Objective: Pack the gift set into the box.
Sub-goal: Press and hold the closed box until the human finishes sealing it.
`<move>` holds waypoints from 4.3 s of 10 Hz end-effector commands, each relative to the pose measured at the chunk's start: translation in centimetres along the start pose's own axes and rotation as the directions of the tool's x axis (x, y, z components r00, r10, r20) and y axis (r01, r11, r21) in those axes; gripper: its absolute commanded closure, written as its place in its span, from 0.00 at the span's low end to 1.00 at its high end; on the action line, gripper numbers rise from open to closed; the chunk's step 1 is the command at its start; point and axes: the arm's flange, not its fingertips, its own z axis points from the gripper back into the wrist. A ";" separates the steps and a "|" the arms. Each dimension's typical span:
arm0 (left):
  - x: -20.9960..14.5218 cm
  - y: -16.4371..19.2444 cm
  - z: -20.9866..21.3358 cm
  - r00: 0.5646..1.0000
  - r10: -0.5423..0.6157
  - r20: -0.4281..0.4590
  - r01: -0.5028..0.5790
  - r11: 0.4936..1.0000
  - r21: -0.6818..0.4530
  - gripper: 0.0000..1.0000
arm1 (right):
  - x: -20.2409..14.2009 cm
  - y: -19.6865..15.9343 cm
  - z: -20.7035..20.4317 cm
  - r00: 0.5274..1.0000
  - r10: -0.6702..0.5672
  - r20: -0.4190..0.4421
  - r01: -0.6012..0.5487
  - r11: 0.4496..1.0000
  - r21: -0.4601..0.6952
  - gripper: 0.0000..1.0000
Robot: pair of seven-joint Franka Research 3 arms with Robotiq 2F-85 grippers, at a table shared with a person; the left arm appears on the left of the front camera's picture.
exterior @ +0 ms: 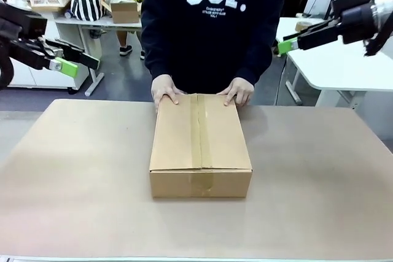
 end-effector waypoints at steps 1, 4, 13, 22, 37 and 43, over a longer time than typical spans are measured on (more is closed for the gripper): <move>-0.1 0.0 0.0 1.000 0.001 0.001 -0.001 1.000 -0.001 0.00 | 0.1 0.3 -0.1 1.000 0.022 0.008 -0.022 0.999 -0.029 0.00; -2.5 3.2 -8.0 0.992 -0.114 -0.047 0.121 0.976 0.182 0.00 | -2.2 -1.1 -8.2 0.920 0.360 0.154 -0.389 0.887 0.249 0.00; -7.6 6.2 -21.4 0.988 -0.119 -0.101 0.133 0.981 0.143 0.00 | -9.5 -2.9 -16.9 0.836 0.548 0.028 -0.527 0.788 0.318 0.00; -11.9 10.5 -23.2 0.968 -0.233 -0.089 0.247 0.945 0.215 0.00 | -14.4 -4.8 -23.5 0.896 0.441 -0.052 -0.398 0.848 0.350 0.00; -11.2 10.6 -22.8 0.970 -0.225 -0.094 0.240 0.949 0.204 0.00 | -14.8 -6.1 -21.1 0.935 0.353 -0.033 -0.324 0.889 0.324 0.00; -11.2 10.6 -22.8 0.970 -0.225 -0.094 0.240 0.949 0.204 0.00 | -14.8 -6.1 -21.1 0.935 0.353 -0.033 -0.324 0.889 0.324 0.00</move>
